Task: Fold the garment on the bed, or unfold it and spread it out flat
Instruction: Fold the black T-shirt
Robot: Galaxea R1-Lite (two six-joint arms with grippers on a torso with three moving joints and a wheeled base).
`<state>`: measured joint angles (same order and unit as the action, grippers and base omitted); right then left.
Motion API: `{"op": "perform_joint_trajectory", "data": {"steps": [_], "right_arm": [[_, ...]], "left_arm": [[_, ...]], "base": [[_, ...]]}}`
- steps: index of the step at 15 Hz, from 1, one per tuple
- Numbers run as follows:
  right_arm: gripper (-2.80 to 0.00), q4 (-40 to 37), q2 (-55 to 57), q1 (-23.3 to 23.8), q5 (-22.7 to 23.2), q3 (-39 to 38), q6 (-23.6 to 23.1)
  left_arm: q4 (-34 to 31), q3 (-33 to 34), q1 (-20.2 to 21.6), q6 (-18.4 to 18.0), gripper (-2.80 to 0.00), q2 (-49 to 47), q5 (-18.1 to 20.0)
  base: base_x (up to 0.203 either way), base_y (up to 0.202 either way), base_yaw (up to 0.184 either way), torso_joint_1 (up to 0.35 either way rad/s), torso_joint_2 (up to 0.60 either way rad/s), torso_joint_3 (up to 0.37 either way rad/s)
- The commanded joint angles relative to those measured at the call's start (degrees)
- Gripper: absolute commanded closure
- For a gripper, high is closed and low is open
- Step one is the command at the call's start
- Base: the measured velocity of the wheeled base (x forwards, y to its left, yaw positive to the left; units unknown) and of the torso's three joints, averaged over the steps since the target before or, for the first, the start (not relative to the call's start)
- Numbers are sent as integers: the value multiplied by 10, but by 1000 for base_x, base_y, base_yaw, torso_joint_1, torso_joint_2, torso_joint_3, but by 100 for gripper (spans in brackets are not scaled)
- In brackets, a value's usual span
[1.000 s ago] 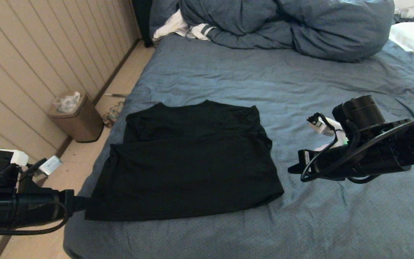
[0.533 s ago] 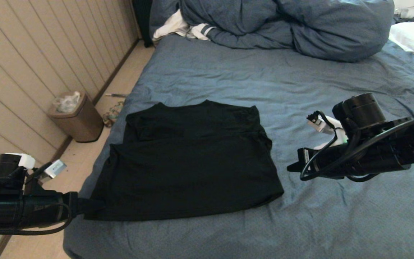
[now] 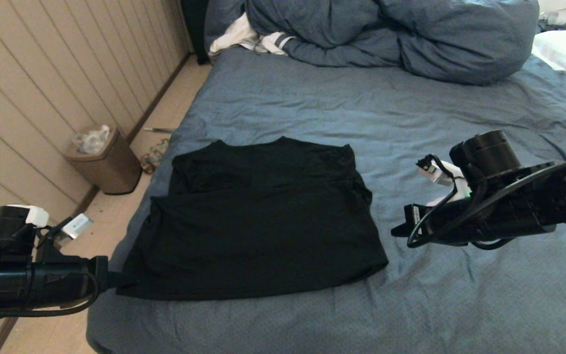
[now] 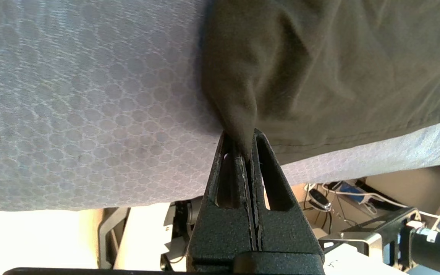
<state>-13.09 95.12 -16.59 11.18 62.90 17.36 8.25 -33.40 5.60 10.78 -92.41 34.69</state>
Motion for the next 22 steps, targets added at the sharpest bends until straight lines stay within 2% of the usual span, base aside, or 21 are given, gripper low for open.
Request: {"op": "perform_joint_trajectory", "data": {"steps": [1, 6, 7, 14, 19, 20, 22], "right_arm": [[0, -1, 9, 1, 0, 1, 0], [0, 16, 30, -4, 2, 6, 2], [-280, 17, 38, -7, 3, 6, 2], [-280, 16, 67, -20, 4, 9, 3], [-280, 15, 107, -48, 3, 40, 3], [0, 14, 109, -53, 4, 41, 3], [0, 15, 118, -64, 1, 36, 2]], "left_arm": [[1, 0, -1, 1, 0, 2, 3], [1, 1, -1, 2, 0, 1, 3], [1, 1, -1, 2, 0, -1, 3], [1, 4, -2, 2, 0, -2, 3], [1, 8, -3, 2, 0, 5, 2], [1, 7, -3, 2, 0, 3, 2], [1, 7, -5, 2, 0, 3, 2]], "base": [[0, 0, 0, 0, 0, 0], [0, 0, 0, 0, 0, 0], [0, 0, 0, 0, 0, 0], [0, 0, 0, 0, 0, 0], [0, 0, 0, 0, 0, 0], [0, 0, 0, 0, 0, 0], [0, 0, 0, 0, 0, 0]]}}
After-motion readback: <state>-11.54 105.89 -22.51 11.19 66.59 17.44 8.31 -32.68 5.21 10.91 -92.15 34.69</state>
